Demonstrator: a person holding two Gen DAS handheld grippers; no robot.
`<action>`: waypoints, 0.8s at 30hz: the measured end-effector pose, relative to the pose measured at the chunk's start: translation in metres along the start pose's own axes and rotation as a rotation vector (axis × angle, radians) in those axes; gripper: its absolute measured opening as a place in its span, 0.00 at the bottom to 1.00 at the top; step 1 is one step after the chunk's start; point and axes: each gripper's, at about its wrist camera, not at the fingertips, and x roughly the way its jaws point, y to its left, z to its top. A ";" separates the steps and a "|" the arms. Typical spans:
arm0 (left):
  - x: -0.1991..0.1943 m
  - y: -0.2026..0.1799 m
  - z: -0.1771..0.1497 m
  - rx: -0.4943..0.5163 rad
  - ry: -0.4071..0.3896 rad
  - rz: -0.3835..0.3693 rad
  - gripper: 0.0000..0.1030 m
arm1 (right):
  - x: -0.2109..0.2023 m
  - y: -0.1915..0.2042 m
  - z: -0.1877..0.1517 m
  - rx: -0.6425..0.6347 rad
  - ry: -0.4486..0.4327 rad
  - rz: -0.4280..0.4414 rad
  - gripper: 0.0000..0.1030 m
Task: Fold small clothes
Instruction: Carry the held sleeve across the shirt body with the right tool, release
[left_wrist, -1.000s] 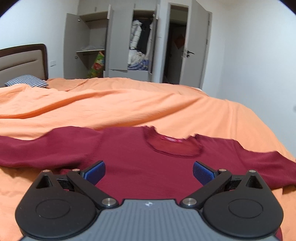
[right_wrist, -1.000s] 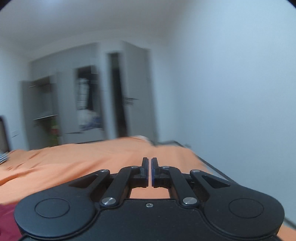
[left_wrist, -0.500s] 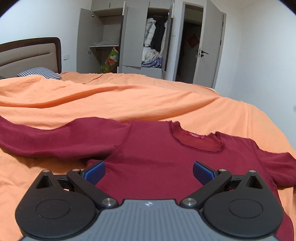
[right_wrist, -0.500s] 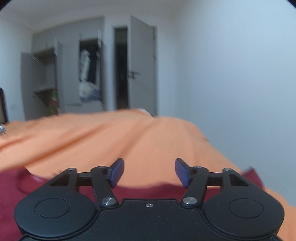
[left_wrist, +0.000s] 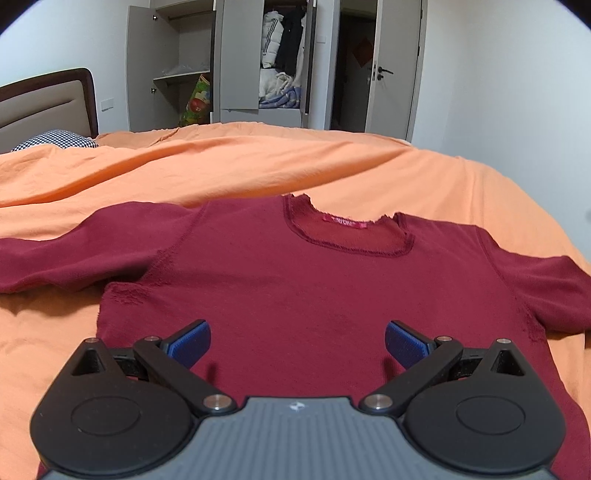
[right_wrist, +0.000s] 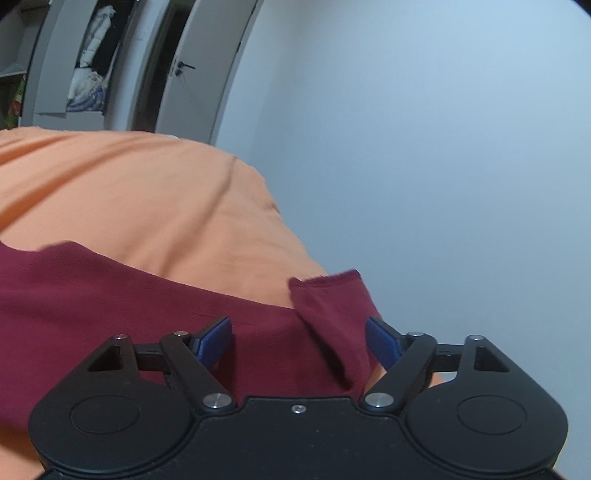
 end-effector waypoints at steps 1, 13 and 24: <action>0.001 -0.001 -0.001 0.001 0.005 0.001 1.00 | 0.005 -0.001 0.000 0.002 0.003 -0.007 0.70; -0.012 0.008 0.003 -0.014 -0.017 -0.002 1.00 | -0.003 -0.016 0.028 0.053 -0.027 0.005 0.06; -0.035 0.045 0.019 -0.108 -0.092 0.007 1.00 | -0.149 0.056 0.108 0.072 -0.337 0.363 0.06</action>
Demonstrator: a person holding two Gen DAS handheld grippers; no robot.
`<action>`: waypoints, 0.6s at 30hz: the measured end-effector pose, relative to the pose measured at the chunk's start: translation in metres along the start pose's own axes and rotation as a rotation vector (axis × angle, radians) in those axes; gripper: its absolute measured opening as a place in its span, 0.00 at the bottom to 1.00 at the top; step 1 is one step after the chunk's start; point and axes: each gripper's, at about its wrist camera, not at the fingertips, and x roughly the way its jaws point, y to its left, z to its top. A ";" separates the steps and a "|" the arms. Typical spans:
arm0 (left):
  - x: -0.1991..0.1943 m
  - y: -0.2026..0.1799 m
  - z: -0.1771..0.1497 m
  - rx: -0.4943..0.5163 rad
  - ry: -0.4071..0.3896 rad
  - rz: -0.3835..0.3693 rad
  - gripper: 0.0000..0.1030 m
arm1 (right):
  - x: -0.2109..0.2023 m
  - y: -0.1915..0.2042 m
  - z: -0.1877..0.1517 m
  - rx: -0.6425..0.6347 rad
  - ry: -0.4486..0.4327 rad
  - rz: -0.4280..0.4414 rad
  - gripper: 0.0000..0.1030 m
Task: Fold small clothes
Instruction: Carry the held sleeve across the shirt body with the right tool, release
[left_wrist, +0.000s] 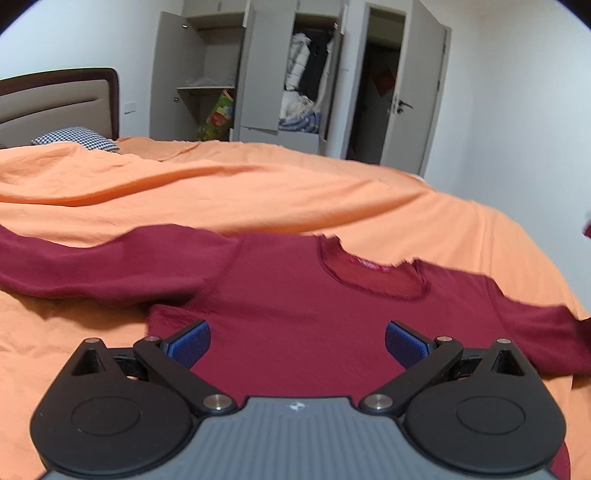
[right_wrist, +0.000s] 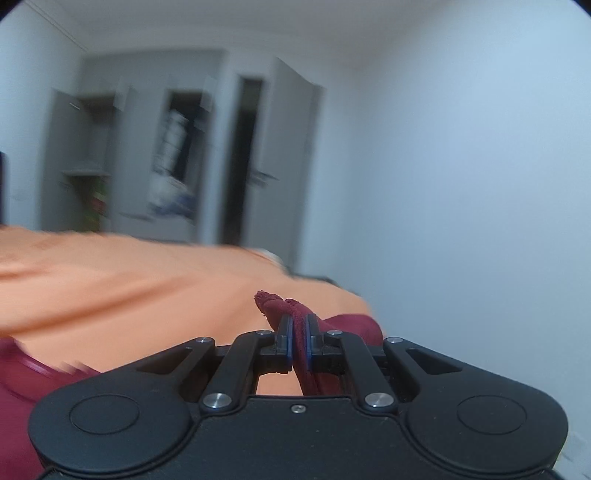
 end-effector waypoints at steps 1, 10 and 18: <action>-0.002 0.005 0.002 -0.010 -0.008 0.004 1.00 | -0.005 0.015 0.007 0.004 -0.015 0.041 0.06; -0.011 0.053 0.011 -0.087 -0.043 0.064 1.00 | -0.027 0.161 0.012 0.011 0.002 0.320 0.06; -0.009 0.079 0.008 -0.113 -0.034 0.117 1.00 | -0.039 0.260 -0.040 -0.036 0.152 0.447 0.07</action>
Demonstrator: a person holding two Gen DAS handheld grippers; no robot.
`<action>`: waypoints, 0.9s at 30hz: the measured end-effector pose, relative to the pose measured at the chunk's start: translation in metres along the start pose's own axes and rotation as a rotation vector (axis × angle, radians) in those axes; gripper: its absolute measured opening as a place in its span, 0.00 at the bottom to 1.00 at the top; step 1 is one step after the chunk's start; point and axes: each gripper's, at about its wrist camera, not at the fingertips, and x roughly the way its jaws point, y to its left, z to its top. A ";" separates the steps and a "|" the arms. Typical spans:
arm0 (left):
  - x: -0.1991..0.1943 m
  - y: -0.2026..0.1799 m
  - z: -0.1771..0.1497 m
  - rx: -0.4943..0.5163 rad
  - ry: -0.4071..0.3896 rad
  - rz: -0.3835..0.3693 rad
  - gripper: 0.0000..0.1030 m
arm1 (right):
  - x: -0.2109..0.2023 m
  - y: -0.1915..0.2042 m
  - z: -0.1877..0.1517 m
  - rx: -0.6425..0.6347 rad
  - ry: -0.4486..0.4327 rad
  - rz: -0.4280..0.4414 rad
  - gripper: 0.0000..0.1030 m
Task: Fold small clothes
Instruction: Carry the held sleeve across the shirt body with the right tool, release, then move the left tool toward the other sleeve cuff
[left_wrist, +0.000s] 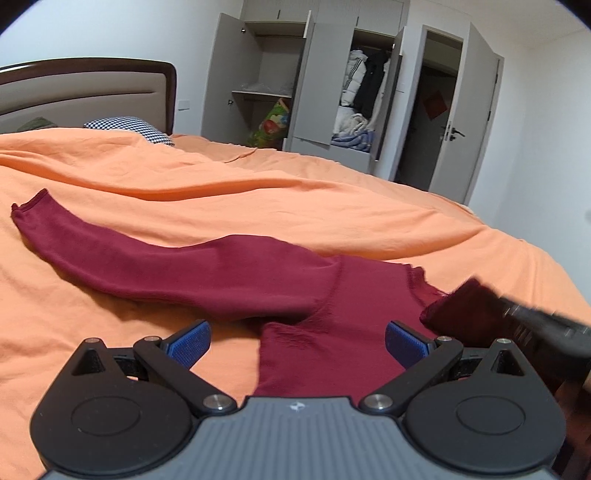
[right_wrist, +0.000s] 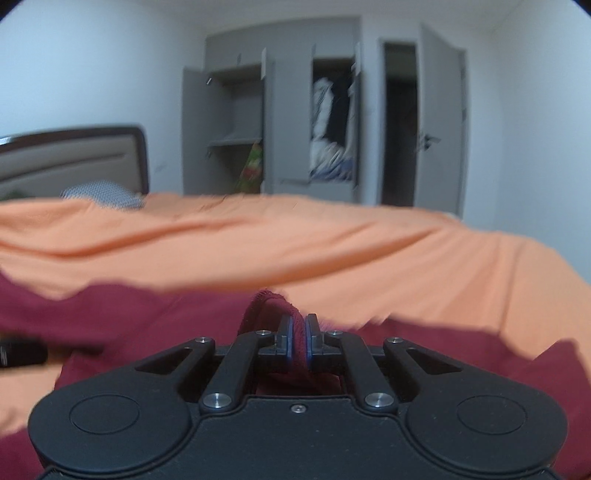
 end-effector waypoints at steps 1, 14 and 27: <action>0.001 0.001 0.000 0.000 0.002 0.004 1.00 | 0.002 0.005 -0.004 -0.011 0.013 0.006 0.08; 0.019 -0.018 -0.004 -0.010 0.005 -0.100 1.00 | -0.046 -0.028 -0.037 0.016 0.051 0.124 0.85; 0.072 -0.088 -0.001 -0.069 0.166 -0.366 0.94 | -0.118 -0.151 -0.072 0.127 0.008 -0.200 0.99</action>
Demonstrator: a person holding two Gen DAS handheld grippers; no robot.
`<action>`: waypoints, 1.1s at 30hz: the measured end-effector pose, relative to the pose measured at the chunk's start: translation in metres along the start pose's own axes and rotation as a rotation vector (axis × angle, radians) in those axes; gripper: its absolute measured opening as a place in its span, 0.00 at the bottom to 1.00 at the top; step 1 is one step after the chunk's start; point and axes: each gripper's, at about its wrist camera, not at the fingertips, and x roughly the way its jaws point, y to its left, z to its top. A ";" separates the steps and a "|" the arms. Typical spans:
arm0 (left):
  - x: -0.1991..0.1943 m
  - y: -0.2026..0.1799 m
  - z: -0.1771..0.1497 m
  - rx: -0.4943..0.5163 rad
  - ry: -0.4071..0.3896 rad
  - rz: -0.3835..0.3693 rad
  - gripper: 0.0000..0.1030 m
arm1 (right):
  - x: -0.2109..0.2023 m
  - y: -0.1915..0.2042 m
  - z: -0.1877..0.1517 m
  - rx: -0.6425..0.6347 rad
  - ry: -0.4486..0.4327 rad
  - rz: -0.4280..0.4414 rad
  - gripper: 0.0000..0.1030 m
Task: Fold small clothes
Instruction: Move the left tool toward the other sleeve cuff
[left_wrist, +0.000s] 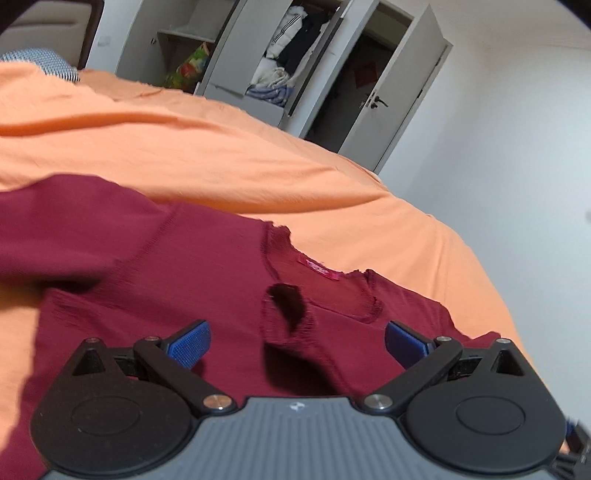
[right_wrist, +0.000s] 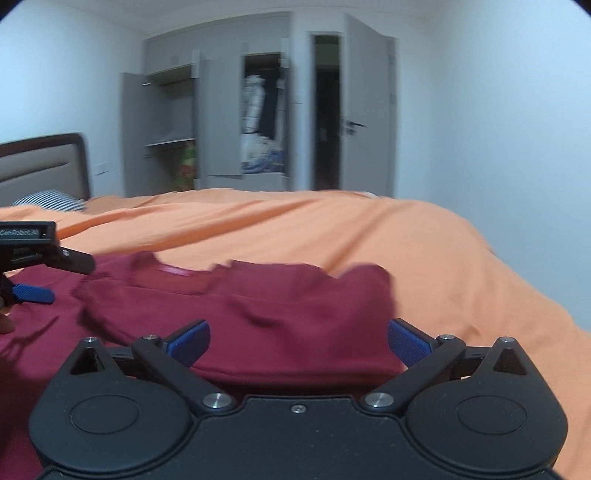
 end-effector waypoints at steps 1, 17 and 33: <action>0.003 -0.002 0.000 -0.004 -0.002 0.006 0.81 | -0.001 -0.006 -0.004 0.017 0.007 -0.011 0.99; 0.000 0.008 0.004 0.181 -0.178 0.108 0.05 | 0.025 -0.019 -0.003 0.045 0.017 -0.092 0.99; 0.000 0.039 -0.019 0.120 -0.103 0.289 0.88 | 0.099 -0.022 -0.015 -0.047 0.139 -0.346 0.99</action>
